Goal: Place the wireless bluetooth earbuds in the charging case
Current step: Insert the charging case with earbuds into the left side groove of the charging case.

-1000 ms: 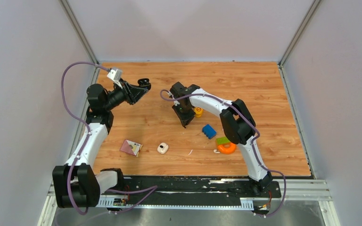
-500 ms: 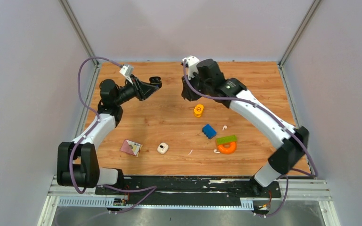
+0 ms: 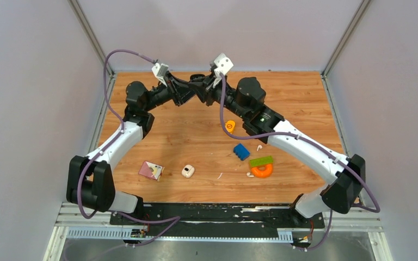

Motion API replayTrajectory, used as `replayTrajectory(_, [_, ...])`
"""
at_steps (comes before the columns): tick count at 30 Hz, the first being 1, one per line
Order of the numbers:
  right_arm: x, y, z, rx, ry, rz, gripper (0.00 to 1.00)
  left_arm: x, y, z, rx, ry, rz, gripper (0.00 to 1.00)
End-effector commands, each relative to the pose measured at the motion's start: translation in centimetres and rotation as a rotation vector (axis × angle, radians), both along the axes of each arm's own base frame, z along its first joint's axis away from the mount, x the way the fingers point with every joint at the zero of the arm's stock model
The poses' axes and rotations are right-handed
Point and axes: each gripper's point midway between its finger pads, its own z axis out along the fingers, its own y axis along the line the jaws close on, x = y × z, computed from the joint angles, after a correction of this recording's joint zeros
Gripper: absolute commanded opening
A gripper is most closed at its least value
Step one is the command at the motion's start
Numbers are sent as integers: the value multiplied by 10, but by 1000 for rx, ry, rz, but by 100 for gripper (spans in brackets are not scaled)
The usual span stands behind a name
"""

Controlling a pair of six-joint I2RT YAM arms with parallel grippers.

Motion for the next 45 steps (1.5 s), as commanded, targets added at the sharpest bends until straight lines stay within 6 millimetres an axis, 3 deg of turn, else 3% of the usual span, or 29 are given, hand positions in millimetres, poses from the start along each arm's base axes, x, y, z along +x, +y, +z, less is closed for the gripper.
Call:
replayTrajectory(1, [15, -7, 52, 144, -104, -88, 0, -3, 4, 43, -26, -119, 46, 0])
replayTrajectory(15, [36, -6, 38, 128, -15, -178, 0, -23, 7, 49, -26, -149, 31, 0])
replayTrajectory(45, [32, 17, 20, 100, 41, -125, 0, -28, 12, 55, -42, -152, 53, 0])
